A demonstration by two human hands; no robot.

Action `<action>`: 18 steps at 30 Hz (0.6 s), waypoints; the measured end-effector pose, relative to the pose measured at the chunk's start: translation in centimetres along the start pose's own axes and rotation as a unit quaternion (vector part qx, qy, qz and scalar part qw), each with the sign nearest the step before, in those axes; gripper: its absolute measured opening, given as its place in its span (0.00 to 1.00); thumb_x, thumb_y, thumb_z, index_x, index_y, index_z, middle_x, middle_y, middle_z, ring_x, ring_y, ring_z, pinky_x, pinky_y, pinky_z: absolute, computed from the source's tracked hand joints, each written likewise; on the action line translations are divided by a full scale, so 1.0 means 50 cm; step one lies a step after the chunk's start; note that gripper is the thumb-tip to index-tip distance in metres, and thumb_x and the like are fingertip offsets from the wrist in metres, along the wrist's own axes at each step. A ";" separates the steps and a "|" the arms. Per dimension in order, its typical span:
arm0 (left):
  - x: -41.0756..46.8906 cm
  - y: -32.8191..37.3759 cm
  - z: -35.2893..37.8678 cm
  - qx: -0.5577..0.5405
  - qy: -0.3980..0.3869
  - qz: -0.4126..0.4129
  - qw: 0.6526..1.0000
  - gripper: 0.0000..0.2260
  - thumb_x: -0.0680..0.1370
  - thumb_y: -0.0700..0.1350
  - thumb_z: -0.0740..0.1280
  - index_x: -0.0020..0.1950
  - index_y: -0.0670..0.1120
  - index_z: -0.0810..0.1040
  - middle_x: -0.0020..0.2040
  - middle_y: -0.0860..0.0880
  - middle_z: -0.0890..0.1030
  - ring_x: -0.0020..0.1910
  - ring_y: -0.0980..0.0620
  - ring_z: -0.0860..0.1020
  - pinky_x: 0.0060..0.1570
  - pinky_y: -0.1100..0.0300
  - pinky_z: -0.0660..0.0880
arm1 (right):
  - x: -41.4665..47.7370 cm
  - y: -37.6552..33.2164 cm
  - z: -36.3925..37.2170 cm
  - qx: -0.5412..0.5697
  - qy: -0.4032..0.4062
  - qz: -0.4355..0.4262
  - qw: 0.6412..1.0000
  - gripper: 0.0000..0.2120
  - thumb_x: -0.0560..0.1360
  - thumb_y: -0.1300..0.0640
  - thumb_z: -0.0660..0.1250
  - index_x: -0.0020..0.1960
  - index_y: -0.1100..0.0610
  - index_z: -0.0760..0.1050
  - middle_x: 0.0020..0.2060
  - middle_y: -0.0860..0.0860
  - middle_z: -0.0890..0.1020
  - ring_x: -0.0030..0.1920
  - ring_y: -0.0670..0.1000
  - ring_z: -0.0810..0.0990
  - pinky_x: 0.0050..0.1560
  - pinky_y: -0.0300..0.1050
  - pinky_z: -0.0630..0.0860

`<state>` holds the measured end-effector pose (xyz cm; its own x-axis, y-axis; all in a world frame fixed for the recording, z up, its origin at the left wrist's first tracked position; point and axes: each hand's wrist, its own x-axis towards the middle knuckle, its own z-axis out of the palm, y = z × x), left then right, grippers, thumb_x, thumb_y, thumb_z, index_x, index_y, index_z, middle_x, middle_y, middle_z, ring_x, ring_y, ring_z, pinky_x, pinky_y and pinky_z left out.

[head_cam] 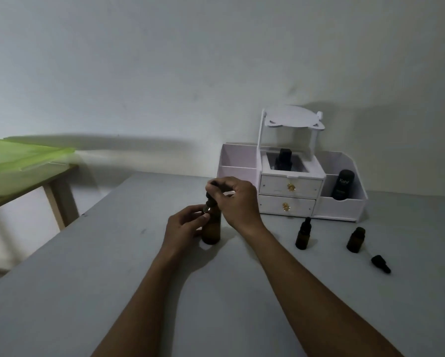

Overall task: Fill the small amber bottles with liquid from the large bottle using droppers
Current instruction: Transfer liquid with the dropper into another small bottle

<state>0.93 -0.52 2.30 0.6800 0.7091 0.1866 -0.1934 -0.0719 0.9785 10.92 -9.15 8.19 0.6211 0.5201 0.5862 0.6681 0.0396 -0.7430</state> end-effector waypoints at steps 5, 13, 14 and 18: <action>-0.002 0.004 0.000 0.006 -0.004 -0.007 1.000 0.09 0.78 0.40 0.68 0.52 0.54 0.81 0.54 0.47 0.83 0.56 0.43 0.81 0.50 0.52 0.79 | 0.030 -0.049 -0.033 0.039 0.020 -0.027 0.999 0.08 0.75 0.56 0.72 0.53 0.58 0.84 0.45 0.50 0.86 0.40 0.31 0.80 0.41 0.23 0.74; -0.028 0.025 0.019 0.148 0.145 0.185 0.961 0.14 0.77 0.45 0.72 0.62 0.51 0.78 0.54 0.48 0.82 0.52 0.55 0.80 0.47 0.60 0.76 | 0.061 -0.153 -0.182 0.127 0.096 -0.093 0.983 0.05 0.76 0.58 0.72 0.50 0.58 0.83 0.40 0.50 0.86 0.42 0.47 0.86 0.48 0.46 0.84; -0.041 0.035 0.031 0.143 0.175 0.216 0.950 0.13 0.77 0.44 0.72 0.61 0.51 0.79 0.52 0.49 0.82 0.51 0.55 0.80 0.46 0.58 0.78 | 0.057 -0.157 -0.212 0.135 0.110 -0.102 0.980 0.05 0.76 0.60 0.72 0.50 0.59 0.83 0.40 0.51 0.86 0.42 0.48 0.86 0.47 0.46 0.84; -0.100 0.079 0.108 0.093 0.187 0.287 0.935 0.09 0.76 0.45 0.68 0.55 0.48 0.81 0.43 0.55 0.82 0.43 0.59 0.81 0.43 0.64 0.77 | 0.023 -0.135 -0.338 0.125 0.165 -0.105 0.973 0.05 0.76 0.62 0.71 0.51 0.58 0.83 0.40 0.48 0.86 0.41 0.45 0.86 0.45 0.37 0.82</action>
<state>0.59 -8.13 5.73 0.2005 0.7088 0.6763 -0.3004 -0.6126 0.7311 14.04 -23.25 19.32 0.6071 0.1779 0.7745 0.6996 0.3424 -0.6271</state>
